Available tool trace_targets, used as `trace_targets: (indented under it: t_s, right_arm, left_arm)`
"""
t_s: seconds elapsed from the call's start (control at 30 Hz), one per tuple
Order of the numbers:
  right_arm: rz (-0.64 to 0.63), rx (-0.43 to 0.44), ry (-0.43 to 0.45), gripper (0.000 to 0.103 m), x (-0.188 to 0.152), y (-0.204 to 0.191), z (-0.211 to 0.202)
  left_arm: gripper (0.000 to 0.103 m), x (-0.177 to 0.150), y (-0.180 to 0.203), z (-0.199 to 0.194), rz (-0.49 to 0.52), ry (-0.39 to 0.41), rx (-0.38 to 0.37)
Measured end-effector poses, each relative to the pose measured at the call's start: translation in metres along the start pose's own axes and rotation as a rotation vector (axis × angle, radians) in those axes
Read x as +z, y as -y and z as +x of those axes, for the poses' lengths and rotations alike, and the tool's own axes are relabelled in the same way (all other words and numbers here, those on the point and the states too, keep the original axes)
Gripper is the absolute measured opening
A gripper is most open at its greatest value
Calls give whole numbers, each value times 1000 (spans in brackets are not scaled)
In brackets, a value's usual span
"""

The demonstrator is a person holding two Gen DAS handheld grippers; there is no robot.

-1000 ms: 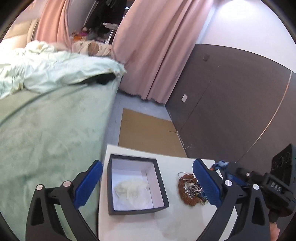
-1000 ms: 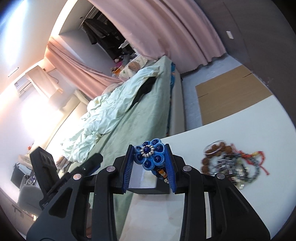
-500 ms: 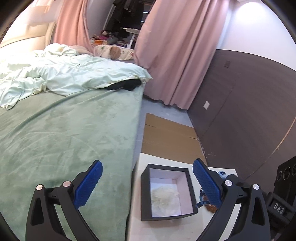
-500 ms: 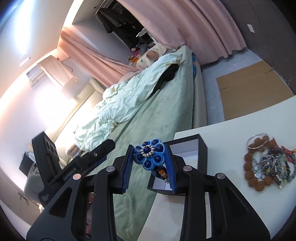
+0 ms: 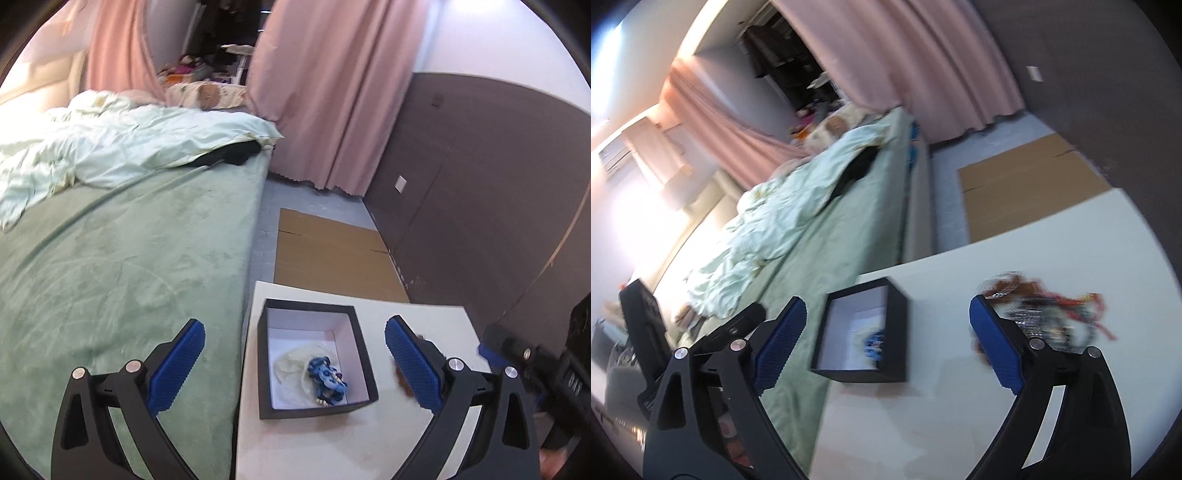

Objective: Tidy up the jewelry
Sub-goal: 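Lower the blue flower bracelet into the black box and open the right gripper, then grasp the dark beaded bracelet with the right gripper and lift it while the left gripper returns to the pile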

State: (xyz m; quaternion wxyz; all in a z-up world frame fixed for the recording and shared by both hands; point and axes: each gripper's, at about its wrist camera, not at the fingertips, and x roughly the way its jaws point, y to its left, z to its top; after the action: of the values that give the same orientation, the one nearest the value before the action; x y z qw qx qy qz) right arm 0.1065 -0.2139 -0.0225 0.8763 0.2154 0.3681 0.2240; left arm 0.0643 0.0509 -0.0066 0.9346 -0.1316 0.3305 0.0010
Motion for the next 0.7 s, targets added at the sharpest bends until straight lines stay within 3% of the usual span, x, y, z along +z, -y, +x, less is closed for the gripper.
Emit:
trace_targets:
  t_s: [0.23, 0.5, 0.63, 0.7]
  right_arm:
    - [62, -63, 25, 90, 1, 38, -35]
    - [142, -88, 7, 89, -3, 64, -50]
    - [210, -87, -1, 77, -5, 82, -58]
    - [248, -83, -12, 73, -6, 93, -60]
  left_arm:
    - [95, -15, 35, -3, 67, -18, -134]
    - [95, -27, 66, 0, 86, -39, -213]
    - [93, -29, 76, 6, 80, -42, -232]
    - [84, -32, 81, 10, 79, -55, -245]
